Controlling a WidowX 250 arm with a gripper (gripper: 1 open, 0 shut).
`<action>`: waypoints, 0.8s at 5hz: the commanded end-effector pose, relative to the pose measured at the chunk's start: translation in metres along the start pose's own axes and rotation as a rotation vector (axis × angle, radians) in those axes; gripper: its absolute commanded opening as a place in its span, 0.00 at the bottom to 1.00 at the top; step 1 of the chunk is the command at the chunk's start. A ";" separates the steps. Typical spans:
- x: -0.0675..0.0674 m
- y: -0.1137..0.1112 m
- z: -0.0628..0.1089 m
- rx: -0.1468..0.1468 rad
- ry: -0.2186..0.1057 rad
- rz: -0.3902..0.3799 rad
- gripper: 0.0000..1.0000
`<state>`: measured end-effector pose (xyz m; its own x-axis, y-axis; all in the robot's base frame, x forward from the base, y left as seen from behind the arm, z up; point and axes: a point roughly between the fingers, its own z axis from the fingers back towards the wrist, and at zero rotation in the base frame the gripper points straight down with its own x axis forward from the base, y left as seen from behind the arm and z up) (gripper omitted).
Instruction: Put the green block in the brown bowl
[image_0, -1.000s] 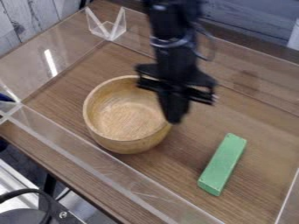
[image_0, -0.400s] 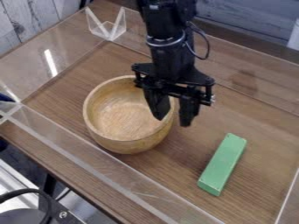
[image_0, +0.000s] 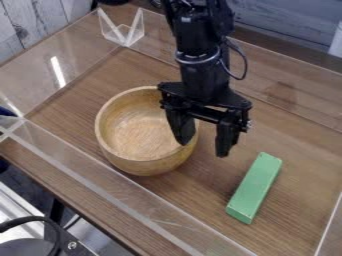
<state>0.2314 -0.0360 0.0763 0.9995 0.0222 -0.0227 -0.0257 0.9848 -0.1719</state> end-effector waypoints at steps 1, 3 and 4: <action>0.006 -0.008 0.002 -0.004 -0.024 -0.016 1.00; 0.005 -0.046 -0.022 0.003 -0.010 -0.079 1.00; 0.006 -0.059 -0.036 0.010 -0.006 -0.098 1.00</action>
<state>0.2298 -0.0978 0.0424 0.9963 -0.0741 -0.0425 0.0667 0.9857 -0.1545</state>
